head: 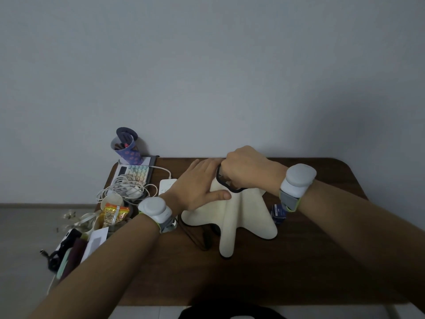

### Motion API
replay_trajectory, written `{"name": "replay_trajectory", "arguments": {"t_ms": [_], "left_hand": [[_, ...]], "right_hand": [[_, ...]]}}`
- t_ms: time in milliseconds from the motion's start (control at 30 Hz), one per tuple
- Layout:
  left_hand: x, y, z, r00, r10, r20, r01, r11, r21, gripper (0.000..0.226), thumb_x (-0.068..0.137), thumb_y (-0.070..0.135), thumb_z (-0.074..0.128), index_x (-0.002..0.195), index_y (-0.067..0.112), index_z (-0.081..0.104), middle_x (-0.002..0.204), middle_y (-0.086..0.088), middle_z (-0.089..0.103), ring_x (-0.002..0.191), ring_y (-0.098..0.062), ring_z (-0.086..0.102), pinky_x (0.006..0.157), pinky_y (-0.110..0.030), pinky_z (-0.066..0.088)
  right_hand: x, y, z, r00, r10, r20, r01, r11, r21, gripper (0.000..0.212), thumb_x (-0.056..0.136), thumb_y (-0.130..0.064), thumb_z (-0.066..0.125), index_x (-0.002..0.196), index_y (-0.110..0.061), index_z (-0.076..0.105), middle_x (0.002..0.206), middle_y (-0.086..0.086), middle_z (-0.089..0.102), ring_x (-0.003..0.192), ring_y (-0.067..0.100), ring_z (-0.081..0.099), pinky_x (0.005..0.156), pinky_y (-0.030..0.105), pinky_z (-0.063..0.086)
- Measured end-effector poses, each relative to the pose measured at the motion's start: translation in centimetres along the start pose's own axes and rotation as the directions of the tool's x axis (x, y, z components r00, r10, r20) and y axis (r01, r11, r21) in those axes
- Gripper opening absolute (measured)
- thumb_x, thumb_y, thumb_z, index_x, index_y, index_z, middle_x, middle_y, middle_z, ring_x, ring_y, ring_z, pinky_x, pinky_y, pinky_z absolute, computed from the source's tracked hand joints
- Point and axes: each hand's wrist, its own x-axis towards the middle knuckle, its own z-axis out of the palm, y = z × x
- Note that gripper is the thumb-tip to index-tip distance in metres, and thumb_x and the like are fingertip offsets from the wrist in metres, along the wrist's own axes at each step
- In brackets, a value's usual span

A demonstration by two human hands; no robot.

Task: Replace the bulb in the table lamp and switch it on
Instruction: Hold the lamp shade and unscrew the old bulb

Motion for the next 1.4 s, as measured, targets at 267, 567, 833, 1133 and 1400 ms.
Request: {"name": "replay_trajectory", "arguments": {"t_ms": [267, 567, 833, 1133, 1400], "left_hand": [[-0.1, 0.0, -0.1, 1.0, 0.01, -0.017, -0.01, 1.0, -0.006, 0.098, 0.084, 0.091, 0.039, 0.153, 0.021, 0.032, 0.147, 0.006, 0.049, 0.133, -0.015, 0.048, 0.114, -0.046, 0.037], [0.1, 0.1, 0.0, 1.0, -0.006, -0.005, 0.006, 1.0, -0.019, 0.103, 0.084, 0.09, 0.039, 0.156, 0.018, 0.03, 0.151, 0.003, 0.046, 0.137, -0.015, 0.045, 0.117, -0.046, 0.034], [0.0, 0.3, -0.2, 1.0, 0.0, -0.01, -0.001, 0.996, -0.09, 0.1, 0.084, 0.088, 0.042, 0.155, 0.019, 0.031, 0.151, 0.003, 0.046, 0.138, -0.016, 0.045, 0.117, -0.046, 0.036], [-0.4, 0.5, 0.1, 0.997, -0.079, -0.02, 0.069, 0.946, -0.316, 0.086, 0.085, 0.071, 0.066, 0.152, 0.027, 0.035, 0.148, 0.011, 0.045, 0.139, -0.008, 0.041, 0.117, -0.044, 0.038], [-1.1, 0.7, 0.5, 0.992, -0.115, -0.044, 0.094, 0.941, -0.326, 0.083, 0.093, 0.057, 0.066, 0.16, 0.024, 0.028, 0.159, 0.009, 0.037, 0.151, -0.014, 0.031, 0.121, -0.049, 0.033]], "right_hand": [[-0.2, 0.0, -0.5, 1.0, -0.018, -0.014, 0.018, 1.0, -0.026, 0.02, 0.086, -0.024, 0.06, 0.072, -0.021, 0.047, 0.06, -0.004, 0.032, 0.054, 0.02, 0.041, 0.049, 0.028, 0.016], [0.2, -0.7, -0.7, 0.998, 0.009, 0.054, -0.005, 0.997, -0.08, 0.019, 0.091, -0.014, 0.053, 0.073, -0.019, 0.05, 0.064, -0.004, 0.039, 0.072, 0.023, 0.057, 0.06, 0.032, 0.035], [0.4, -0.3, -0.8, 0.998, 0.01, 0.059, -0.006, 0.997, -0.074, 0.013, 0.089, -0.015, 0.058, 0.089, -0.019, 0.07, 0.064, -0.005, 0.04, 0.07, 0.023, 0.056, 0.054, 0.029, 0.028], [0.2, 0.5, -0.6, 0.999, -0.01, 0.048, 0.012, 0.999, -0.032, 0.007, 0.085, -0.022, 0.06, 0.087, -0.021, 0.067, 0.066, -0.004, 0.039, 0.066, 0.023, 0.056, 0.05, 0.028, 0.02], [0.1, -0.1, 0.0, 0.999, -0.001, 0.046, 0.006, 0.993, -0.115, 0.009, 0.088, -0.016, 0.056, 0.079, -0.018, 0.058, 0.071, 0.002, 0.049, 0.056, 0.02, 0.042, 0.05, 0.029, 0.014]]}}
